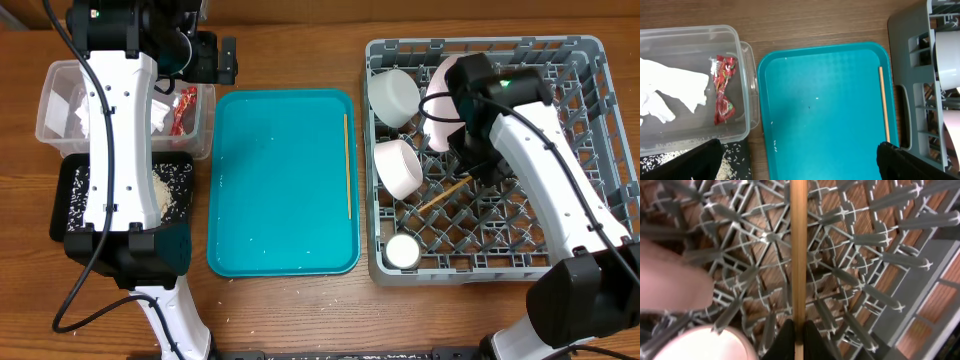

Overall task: Sort waste into correct bins and load items into the dishwasher
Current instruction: 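Return the right gripper to the teal tray and grasp the remaining chopstick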

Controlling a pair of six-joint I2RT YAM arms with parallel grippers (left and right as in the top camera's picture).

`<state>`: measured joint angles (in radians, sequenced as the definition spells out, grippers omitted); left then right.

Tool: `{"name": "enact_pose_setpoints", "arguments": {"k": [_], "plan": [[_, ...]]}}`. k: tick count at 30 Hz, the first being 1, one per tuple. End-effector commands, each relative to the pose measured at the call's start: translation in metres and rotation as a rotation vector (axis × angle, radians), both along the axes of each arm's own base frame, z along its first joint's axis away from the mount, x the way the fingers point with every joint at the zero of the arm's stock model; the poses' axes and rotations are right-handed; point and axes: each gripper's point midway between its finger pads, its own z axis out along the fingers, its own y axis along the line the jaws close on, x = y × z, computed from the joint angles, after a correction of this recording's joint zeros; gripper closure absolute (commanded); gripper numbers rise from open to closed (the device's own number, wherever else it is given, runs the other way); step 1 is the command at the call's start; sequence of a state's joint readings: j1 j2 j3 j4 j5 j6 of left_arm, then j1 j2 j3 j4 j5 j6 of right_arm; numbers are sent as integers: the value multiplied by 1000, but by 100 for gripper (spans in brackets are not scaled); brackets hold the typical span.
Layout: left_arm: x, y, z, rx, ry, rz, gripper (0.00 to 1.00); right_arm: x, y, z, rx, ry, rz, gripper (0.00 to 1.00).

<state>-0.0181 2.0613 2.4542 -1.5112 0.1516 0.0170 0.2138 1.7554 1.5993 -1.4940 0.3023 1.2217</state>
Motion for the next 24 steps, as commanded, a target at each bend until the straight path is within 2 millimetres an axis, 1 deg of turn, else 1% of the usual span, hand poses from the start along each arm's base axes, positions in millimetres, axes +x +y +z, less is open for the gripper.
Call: {"name": "enact_pose_setpoints", "arguments": {"k": [1, 2, 3, 4, 5, 7, 11, 13, 14, 17, 18, 19, 20, 21, 22, 23, 24], "plan": [[1, -1, 8, 2, -24, 4, 0, 0, -8, -5, -35, -43, -93, 92], [1, -1, 8, 2, -24, 4, 0, 0, -8, -6, -35, -45, -93, 80], [1, -1, 8, 2, -24, 4, 0, 1, -8, -5, -38, -48, -93, 39], [1, -1, 8, 2, -24, 4, 0, 2, -9, -5, -41, -51, -92, 23], [1, -1, 8, 2, -24, 4, 0, 2, -9, -5, -41, -52, -92, 21], [1, -1, 8, 2, -24, 4, 0, 2, -9, -5, -42, -47, -79, 21], [1, -1, 8, 2, -24, 4, 0, 7, -6, 0, -39, -27, 63, 21], [1, -1, 8, 2, -24, 4, 0, 11, 0, 9, -25, -39, 127, 21], [1, -1, 8, 2, -24, 4, 0, 15, 6, 16, -16, -57, 169, 20], [1, -1, 8, 2, -24, 4, 0, 28, 31, 48, -1, -151, 327, 20], [1, -1, 8, 2, -24, 4, 0, 36, 50, 64, 12, -202, 445, 19], [1, -1, 8, 2, -24, 4, 0, 41, 66, 74, 25, -238, 541, 18], [1, -1, 8, 2, -24, 4, 0, 47, 92, 87, 47, -288, 672, 16], [1, -1, 8, 2, -24, 4, 0, 51, 122, 98, 74, -346, 796, 16], [1, -1, 8, 2, -25, 4, 0, 53, 143, 103, 90, -384, 872, 16], [1, -1, 8, 2, -24, 4, 0, 55, 171, 108, 96, -434, 969, 16], [1, -1, 8, 2, -24, 4, 0, 56, 197, 109, 95, -467, 1050, 17]]}}
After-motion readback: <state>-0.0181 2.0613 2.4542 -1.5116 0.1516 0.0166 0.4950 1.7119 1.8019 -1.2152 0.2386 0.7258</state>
